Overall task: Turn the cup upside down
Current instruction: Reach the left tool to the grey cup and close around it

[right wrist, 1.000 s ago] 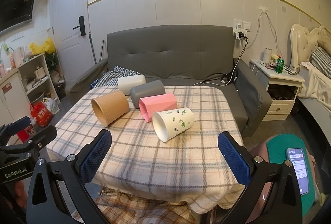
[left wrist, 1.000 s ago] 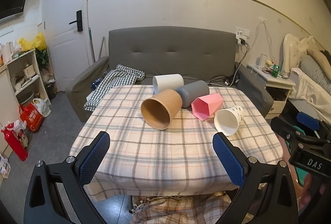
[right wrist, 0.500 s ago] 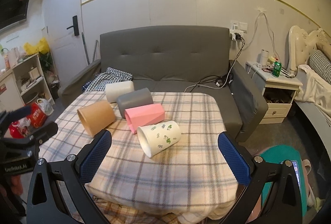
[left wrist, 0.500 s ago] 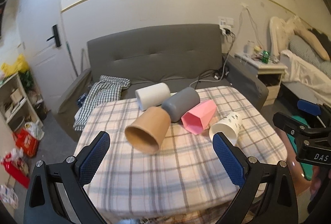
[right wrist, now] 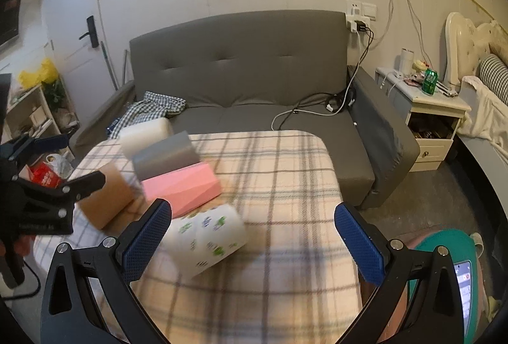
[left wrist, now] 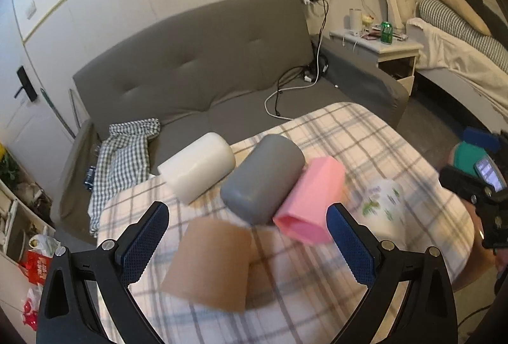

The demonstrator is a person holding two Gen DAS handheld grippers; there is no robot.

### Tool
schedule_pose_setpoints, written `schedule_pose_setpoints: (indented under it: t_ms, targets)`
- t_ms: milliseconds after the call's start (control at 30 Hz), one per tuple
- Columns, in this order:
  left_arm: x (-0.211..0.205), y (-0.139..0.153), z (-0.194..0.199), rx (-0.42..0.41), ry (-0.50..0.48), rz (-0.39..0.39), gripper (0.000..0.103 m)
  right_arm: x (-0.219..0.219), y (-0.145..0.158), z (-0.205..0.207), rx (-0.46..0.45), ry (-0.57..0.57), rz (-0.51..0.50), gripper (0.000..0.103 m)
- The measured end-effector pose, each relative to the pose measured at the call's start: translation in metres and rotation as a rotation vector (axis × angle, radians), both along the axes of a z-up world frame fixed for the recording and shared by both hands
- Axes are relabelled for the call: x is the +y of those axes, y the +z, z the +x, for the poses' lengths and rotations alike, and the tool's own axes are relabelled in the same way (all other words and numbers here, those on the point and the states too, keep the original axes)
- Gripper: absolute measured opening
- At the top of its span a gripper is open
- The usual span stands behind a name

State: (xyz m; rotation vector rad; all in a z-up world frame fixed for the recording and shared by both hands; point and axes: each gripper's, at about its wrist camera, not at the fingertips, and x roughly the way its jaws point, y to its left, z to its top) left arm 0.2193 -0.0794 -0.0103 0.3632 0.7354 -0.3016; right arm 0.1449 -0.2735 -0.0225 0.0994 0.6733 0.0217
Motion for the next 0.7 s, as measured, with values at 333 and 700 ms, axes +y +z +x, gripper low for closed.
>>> schedule_pose_setpoints:
  t_ms: [333, 700]
  targets:
    - [-0.012, -0.024, 0.077, 0.229, -0.057, -0.008, 0.1, -0.024, -0.031, 0.037, 0.079, -0.043, 0.063, 0.103]
    - [-0.033, -0.059, 0.109, 0.36, -0.085, 0.048, 0.077, -0.044, -0.041, 0.048, 0.094, -0.079, 0.135, 0.103]
